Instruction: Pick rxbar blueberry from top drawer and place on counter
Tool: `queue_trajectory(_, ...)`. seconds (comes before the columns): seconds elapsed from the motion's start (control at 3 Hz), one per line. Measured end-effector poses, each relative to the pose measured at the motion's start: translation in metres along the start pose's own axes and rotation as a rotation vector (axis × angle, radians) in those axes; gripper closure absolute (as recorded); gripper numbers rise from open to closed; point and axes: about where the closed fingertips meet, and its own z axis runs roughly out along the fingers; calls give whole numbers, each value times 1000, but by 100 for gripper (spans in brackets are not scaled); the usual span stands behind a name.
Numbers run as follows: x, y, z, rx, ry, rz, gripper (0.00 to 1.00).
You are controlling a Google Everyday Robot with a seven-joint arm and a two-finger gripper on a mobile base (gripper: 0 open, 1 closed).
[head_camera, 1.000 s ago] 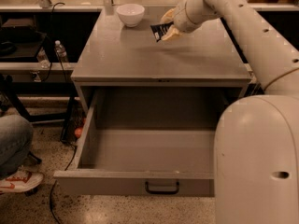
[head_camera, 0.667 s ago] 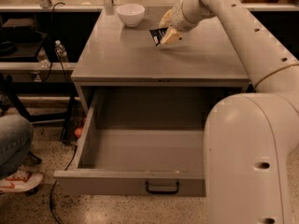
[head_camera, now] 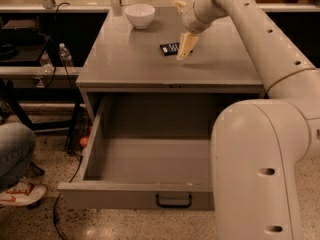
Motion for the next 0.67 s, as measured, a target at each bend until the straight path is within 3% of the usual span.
queue_trajectory(0.33,13,-2,-16,5,22,9,0)
queue_trajectory(0.67,50,-4,-58,41,67,65,0)
